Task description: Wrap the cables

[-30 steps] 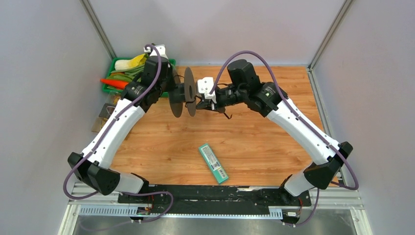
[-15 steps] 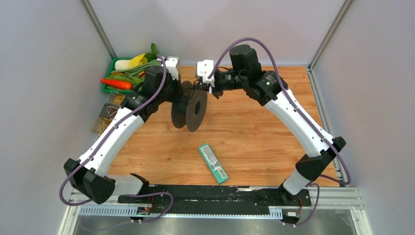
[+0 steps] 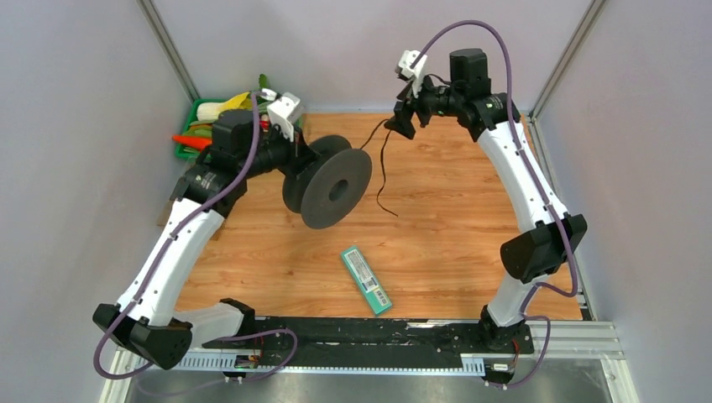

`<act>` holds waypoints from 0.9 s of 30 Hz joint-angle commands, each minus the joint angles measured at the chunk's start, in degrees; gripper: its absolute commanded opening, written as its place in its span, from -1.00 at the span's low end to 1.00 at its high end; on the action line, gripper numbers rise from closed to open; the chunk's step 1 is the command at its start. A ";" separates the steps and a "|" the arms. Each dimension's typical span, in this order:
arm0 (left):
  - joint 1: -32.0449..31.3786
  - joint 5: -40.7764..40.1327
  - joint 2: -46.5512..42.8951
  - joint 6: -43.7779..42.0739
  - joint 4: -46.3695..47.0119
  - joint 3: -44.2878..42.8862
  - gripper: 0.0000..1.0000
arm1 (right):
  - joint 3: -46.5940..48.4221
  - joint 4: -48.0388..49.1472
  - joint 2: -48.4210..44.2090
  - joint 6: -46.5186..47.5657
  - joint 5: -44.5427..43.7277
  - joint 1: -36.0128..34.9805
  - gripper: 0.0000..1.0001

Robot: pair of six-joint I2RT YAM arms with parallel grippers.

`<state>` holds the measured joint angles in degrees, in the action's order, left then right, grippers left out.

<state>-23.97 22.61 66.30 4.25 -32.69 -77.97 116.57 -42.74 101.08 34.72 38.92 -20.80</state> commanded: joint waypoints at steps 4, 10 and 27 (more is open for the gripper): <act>3.93 7.62 6.46 4.97 1.05 -22.81 -1.00 | -13.89 6.42 -5.79 -10.62 5.29 2.87 0.79; 5.33 9.47 8.23 11.55 5.07 -28.11 -1.00 | -22.79 12.59 -9.05 -18.54 9.76 2.43 1.00; 7.00 5.16 6.91 23.25 16.07 -27.93 -1.00 | -47.57 42.19 -19.16 -30.68 8.64 -2.05 1.00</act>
<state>-17.34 26.44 75.31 22.15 -26.55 -104.47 73.38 -11.84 84.12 6.15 49.65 -21.15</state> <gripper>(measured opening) 0.085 0.998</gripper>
